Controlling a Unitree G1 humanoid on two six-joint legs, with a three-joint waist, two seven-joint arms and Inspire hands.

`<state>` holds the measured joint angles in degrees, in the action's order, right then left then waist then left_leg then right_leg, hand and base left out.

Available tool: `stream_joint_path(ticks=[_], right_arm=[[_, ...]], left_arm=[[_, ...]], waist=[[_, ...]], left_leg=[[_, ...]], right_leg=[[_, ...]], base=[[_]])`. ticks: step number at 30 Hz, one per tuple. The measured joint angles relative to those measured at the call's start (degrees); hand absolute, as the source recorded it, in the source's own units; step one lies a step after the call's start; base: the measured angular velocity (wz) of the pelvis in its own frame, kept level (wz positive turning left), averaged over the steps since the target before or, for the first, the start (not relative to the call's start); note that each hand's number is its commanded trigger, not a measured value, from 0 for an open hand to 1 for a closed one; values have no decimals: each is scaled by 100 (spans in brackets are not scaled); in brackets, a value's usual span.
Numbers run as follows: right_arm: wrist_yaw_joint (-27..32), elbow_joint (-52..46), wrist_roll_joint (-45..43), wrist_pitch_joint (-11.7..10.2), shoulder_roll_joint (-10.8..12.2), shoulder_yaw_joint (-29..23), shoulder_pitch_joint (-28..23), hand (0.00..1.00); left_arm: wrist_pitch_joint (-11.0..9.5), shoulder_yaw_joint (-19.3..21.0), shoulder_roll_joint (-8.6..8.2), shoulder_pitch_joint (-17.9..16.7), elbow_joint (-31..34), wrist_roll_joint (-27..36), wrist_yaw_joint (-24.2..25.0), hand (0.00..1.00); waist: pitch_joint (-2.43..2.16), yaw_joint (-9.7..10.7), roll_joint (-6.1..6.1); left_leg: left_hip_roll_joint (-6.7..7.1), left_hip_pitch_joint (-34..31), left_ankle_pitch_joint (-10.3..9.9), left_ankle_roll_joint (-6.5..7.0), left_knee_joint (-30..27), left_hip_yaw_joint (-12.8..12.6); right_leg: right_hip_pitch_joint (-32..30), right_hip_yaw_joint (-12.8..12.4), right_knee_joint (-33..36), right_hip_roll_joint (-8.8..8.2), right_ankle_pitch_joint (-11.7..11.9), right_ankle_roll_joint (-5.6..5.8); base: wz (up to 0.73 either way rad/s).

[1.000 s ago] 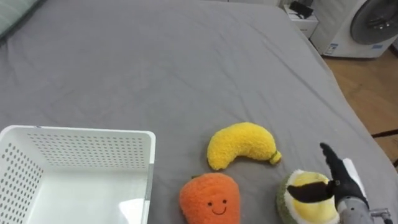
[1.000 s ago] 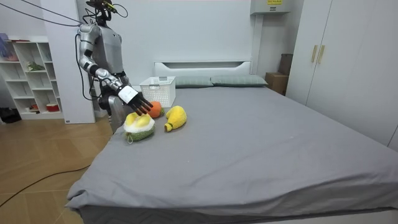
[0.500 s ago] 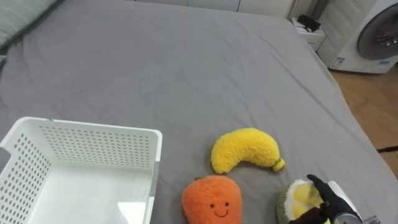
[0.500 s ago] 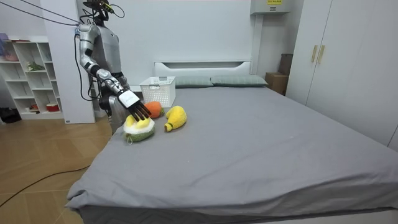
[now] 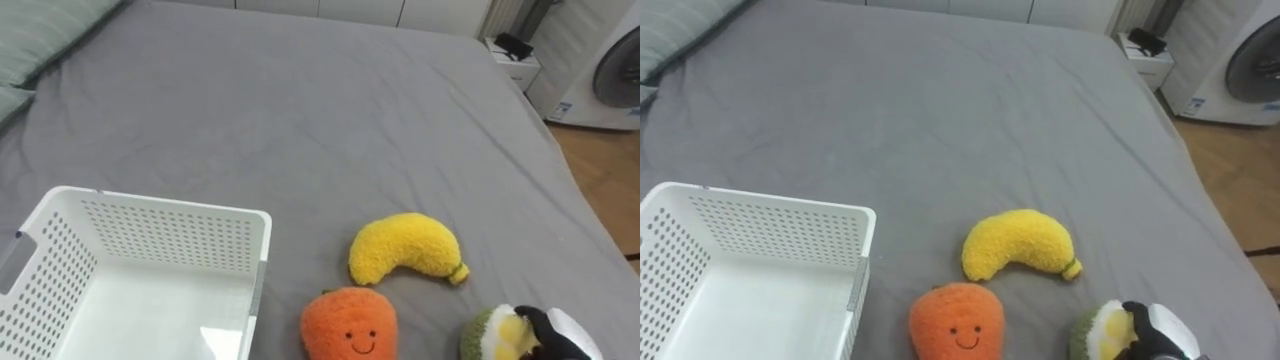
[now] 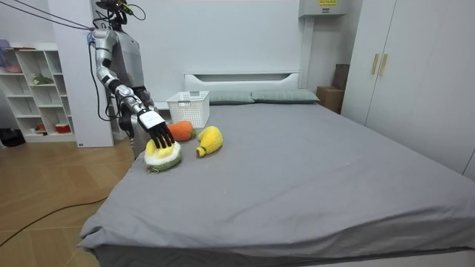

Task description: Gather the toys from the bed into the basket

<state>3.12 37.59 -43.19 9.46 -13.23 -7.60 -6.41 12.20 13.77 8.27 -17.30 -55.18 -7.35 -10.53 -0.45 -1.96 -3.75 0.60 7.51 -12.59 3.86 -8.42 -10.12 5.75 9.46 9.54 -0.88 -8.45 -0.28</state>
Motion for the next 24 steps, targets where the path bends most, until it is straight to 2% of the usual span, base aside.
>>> stream_joint_path(ticks=[7, 17, 24], right_arm=[[401, 136, -234, 7, 3, -26, -66, 100], [765, 502, -87, -22, 197, -16, -134, 100], [878, 632, 130, -87, 192, -27, -149, 100]], left_arm=[[0, -1, -4, 33, 24, -101, -19, 0], [-17, -15, -6, 89, 140, -117, -190, 0], [-16, -40, -3, 49, 137, -240, -176, 0]], waist=[[0, 6, 124], [0, 0, -5], [-4, 3, -5]], left_leg=[[0, 12, 2, 0, -23, 6], [3, -17, 1, 1, -25, 9], [2, -27, 0, 3, -25, 5]], right_leg=[[15, 13, 7, -1, 0, 0], [-11, 72, -1, -12, -1, 3], [-15, 15, 9, -3, 1, 3]], base=[[0], [0], [0]])
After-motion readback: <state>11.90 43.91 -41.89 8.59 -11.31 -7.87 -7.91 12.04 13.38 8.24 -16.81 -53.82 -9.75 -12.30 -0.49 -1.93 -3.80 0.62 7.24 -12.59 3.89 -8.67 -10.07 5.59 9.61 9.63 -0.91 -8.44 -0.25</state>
